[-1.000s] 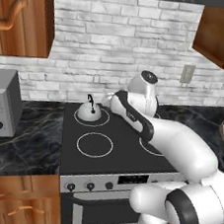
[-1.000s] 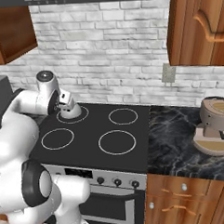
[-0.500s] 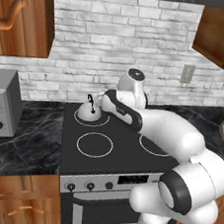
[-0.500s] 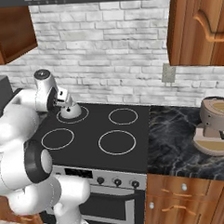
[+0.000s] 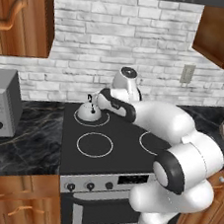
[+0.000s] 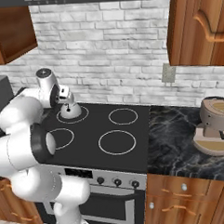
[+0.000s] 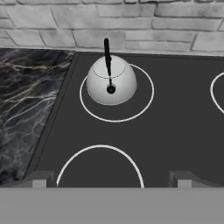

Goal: The kettle is done boiling. Turn off the stove, then wait for 300 timesteps before moving the kettle to the dining table.

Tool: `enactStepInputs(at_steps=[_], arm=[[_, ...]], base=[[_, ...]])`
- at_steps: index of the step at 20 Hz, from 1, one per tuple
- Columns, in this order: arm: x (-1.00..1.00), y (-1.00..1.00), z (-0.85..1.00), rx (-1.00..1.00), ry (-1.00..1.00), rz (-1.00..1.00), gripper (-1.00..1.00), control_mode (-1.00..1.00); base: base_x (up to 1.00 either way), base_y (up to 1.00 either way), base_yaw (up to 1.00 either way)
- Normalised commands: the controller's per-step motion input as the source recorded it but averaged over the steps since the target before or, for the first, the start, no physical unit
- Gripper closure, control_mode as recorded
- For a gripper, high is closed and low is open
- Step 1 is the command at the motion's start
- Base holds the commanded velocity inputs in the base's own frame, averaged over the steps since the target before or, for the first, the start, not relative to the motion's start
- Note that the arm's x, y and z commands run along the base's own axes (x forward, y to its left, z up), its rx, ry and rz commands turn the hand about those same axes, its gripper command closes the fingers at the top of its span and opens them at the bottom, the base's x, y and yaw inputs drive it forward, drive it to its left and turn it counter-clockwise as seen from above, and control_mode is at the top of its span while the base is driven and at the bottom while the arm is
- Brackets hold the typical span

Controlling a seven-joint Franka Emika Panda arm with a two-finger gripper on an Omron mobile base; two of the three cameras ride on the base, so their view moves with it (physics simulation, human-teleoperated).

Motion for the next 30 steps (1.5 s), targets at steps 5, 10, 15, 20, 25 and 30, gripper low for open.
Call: enactStepInputs(at_steps=[5, 10, 15, 20, 25, 30], arm=[[0.36, 0.13, -0.16, -0.02, 0.03, 0.02, -1.00, -1.00], [0.36, 0.08, -0.16, -0.02, 0.03, 0.02, -1.00, -1.00], [0.35, 0.06, -0.17, -0.03, 0.01, 0.01, -1.00, -1.00], [0.35, 0.09, -0.19, -0.04, 0.02, 0.01, -1.00, -1.00], [0.37, 0.12, -0.20, -0.02, 0.04, 0.00, -1.00, -1.00], [0.40, 0.11, -0.16, 0.00, 0.06, 0.00, -1.00, -1.00]], base=[[0.00, 0.00, 0.00], [0.00, 0.00, 0.00], [0.00, 0.00, 0.00], [0.00, 0.00, 0.00], [0.00, 0.00, 0.00], [0.00, 0.00, 0.00]])
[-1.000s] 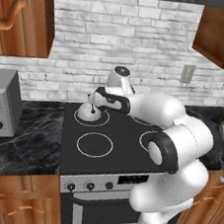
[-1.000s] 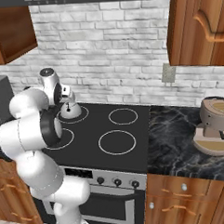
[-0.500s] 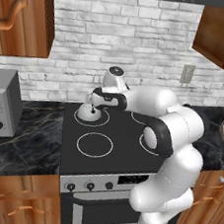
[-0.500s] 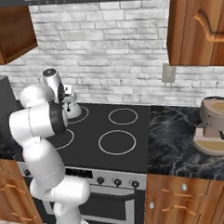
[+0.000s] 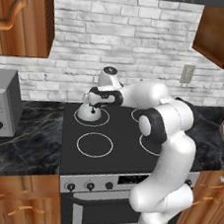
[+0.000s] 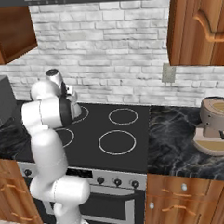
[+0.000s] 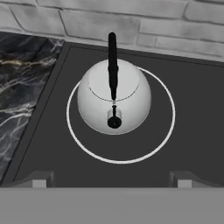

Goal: The kettle is done boiling. Turn off the stove, then wait for 300 timesteps before moving the kettle to the dining table.

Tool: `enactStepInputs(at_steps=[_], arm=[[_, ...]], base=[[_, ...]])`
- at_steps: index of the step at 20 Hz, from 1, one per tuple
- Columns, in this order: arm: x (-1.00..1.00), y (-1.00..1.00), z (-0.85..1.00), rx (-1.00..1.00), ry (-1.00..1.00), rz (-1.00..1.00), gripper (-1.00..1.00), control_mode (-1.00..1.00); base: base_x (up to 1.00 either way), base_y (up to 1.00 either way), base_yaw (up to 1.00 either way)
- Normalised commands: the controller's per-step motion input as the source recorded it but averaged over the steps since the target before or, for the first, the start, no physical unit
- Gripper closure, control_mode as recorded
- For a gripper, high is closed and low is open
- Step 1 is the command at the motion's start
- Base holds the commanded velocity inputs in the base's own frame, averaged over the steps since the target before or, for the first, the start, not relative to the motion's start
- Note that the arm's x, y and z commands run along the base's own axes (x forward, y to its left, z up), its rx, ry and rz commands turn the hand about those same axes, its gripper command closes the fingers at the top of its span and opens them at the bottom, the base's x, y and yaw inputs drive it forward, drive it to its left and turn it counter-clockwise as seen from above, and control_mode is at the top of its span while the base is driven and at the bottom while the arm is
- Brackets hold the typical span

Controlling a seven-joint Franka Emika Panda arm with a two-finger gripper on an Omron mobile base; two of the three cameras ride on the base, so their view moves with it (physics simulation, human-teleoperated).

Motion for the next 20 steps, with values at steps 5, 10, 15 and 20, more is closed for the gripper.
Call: enactStepInputs(at_steps=[5, 10, 15, 20], arm=[[0.41, 0.05, -0.10, -0.01, 0.04, 0.00, -1.00, -1.00], [0.42, 0.09, -0.13, -0.02, 0.04, 0.00, -1.00, -1.00], [0.40, 0.11, -0.21, -0.02, 0.05, 0.00, -1.00, -1.00], [0.31, 0.06, -0.18, -0.03, 0.03, 0.00, -1.00, -1.00]], base=[[0.00, 0.00, 0.00], [0.00, 0.00, 0.00], [0.00, 0.00, 0.00], [0.00, 0.00, 0.00]])
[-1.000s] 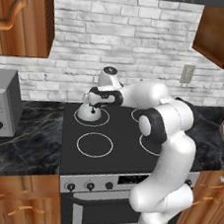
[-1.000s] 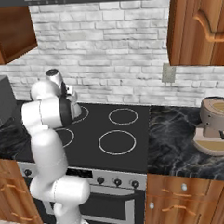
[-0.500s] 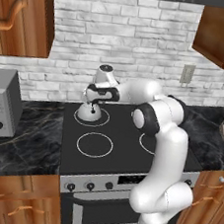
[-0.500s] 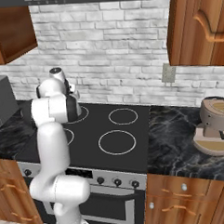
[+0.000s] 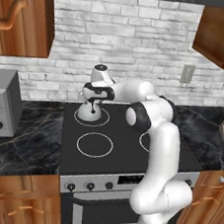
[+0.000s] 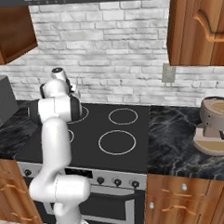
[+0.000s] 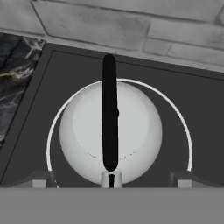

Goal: The kettle is done boiling. Turn off the stove, then wait for 300 timesteps before moving the kettle to the dining table.

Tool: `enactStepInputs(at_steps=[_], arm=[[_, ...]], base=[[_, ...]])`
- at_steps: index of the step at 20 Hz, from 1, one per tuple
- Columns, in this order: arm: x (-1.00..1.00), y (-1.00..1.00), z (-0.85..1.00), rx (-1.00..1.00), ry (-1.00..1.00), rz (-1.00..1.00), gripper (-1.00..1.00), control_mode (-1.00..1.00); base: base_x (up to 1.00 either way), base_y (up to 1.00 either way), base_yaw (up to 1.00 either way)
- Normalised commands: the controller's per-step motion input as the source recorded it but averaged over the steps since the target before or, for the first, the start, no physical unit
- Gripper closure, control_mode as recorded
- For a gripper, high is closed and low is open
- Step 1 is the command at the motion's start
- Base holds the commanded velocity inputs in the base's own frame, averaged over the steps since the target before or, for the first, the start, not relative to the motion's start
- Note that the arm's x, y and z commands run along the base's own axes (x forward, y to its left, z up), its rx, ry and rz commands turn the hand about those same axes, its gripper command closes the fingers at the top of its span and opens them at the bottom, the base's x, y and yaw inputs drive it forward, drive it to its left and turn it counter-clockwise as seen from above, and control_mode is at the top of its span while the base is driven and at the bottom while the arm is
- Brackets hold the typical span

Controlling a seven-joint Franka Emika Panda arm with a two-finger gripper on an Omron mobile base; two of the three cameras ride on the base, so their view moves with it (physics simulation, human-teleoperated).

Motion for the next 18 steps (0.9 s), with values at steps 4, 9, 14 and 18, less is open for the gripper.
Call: enactStepInputs(at_steps=[4, 9, 14, 18], arm=[[0.22, 0.00, -0.11, -0.03, 0.00, 0.00, -1.00, -1.00], [0.19, 0.00, -0.16, -0.03, 0.00, 0.00, -1.00, -1.00], [0.12, 0.03, -0.17, -0.01, 0.00, 0.00, -1.00, -1.00], [0.01, 0.03, -0.04, 0.00, 0.01, 0.00, 1.00, -1.00]], base=[[0.00, 0.00, 0.00], [0.00, 0.00, 0.00], [0.00, 0.00, 0.00], [0.00, 0.00, 0.00]])
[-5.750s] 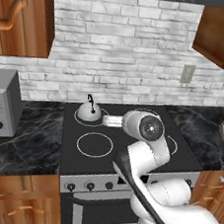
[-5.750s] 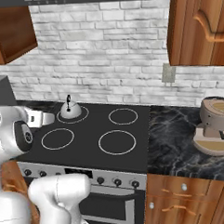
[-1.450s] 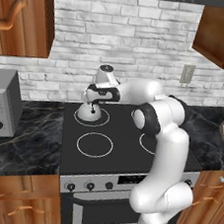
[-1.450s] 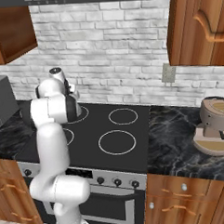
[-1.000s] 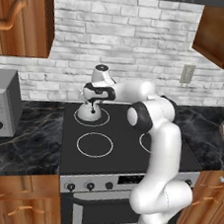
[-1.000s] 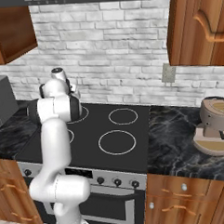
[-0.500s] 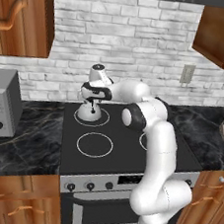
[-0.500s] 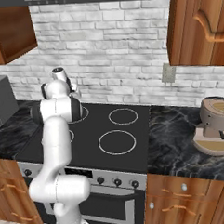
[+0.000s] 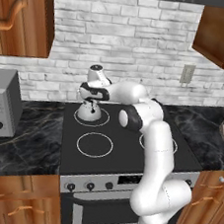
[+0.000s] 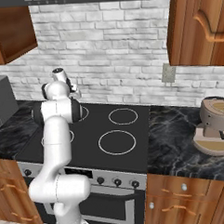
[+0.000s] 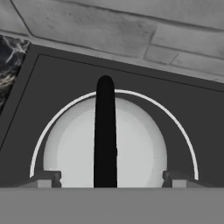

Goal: The kettle is done boiling. Turn off the stove, then wait for 300 timesteps before moving the kettle to the dining table.

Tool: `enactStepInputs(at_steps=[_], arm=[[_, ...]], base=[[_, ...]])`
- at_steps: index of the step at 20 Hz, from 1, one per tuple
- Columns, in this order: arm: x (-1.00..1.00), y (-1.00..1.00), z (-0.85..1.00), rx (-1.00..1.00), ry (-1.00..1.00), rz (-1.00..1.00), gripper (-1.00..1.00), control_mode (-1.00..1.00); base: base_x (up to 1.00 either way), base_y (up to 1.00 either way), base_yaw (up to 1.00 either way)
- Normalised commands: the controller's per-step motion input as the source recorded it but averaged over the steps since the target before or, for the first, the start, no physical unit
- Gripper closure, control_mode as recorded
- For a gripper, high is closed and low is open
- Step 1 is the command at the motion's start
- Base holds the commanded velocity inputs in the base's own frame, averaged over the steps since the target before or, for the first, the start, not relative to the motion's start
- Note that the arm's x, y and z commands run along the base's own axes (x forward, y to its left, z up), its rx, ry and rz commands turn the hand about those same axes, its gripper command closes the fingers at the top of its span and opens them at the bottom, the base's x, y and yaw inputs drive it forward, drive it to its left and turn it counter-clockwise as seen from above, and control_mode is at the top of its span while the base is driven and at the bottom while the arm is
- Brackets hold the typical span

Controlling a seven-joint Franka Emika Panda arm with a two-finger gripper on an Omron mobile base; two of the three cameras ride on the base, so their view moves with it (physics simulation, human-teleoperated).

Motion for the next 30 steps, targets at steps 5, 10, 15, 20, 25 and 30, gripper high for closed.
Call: enactStepInputs(at_steps=[5, 10, 15, 20, 25, 30], arm=[[0.00, 0.00, 0.00, 0.00, 0.00, 0.00, 1.00, -1.00], [0.00, 0.00, -0.06, 0.00, 0.02, 0.00, 1.00, -1.00], [-0.09, 0.00, 0.01, 0.00, 0.00, 0.00, 1.00, -1.00], [-0.25, 0.00, 0.19, 0.00, 0.00, -0.01, 1.00, -1.00], [-0.41, -0.06, 0.25, 0.00, -0.02, -0.02, 1.00, -1.00], [-0.53, -0.24, 0.25, 0.00, -0.05, -0.03, 1.00, -1.00]], base=[[0.00, 0.00, 0.00], [0.00, 0.00, 0.00], [0.00, 0.00, 0.00], [0.00, 0.00, 0.00], [0.00, 0.00, 0.00], [0.00, 0.00, 0.00]])
